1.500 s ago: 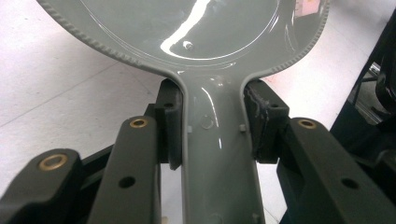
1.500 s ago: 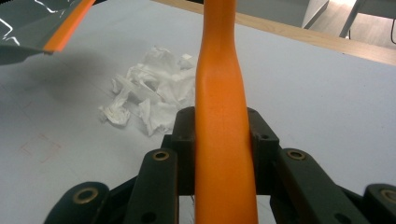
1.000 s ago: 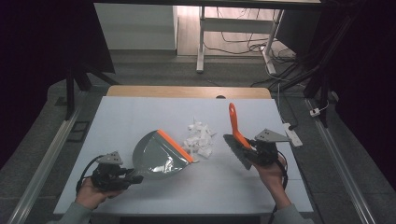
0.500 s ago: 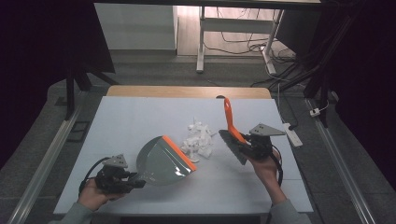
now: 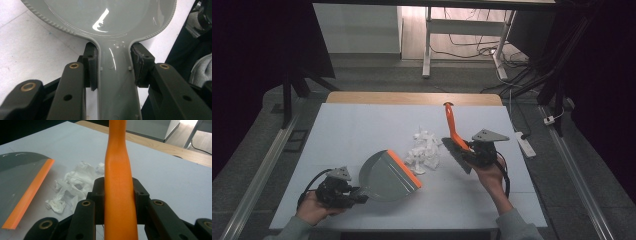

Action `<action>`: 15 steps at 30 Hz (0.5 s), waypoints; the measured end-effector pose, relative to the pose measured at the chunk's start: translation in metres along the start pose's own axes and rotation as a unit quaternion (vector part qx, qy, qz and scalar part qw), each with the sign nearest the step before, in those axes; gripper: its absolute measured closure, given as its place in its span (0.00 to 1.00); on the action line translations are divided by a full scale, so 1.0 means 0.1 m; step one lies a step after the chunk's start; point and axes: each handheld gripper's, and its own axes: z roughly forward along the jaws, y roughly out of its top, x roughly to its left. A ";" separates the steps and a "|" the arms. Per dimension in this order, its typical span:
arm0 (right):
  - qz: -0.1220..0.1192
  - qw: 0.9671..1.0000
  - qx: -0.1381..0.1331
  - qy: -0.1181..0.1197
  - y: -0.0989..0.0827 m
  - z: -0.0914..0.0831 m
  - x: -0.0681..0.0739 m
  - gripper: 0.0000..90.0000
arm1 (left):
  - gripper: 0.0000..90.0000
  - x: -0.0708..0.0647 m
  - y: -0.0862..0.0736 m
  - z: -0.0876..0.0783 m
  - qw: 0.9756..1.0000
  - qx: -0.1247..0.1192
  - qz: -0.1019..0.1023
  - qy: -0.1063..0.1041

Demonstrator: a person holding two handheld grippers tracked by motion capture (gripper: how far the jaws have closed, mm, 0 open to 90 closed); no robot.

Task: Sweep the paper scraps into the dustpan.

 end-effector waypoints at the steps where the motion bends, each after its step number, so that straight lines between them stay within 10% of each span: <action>1: 0.000 1.000 0.001 0.000 0.00 0.02 0.00 0.78 | 0.68 0.00 0.00 0.00 1.000 0.002 0.000 -0.002; 15: 0.005 1.000 0.019 -0.008 0.09 0.28 -0.08 0.78 | 0.68 0.04 0.04 0.07 1.000 0.022 0.012 -0.015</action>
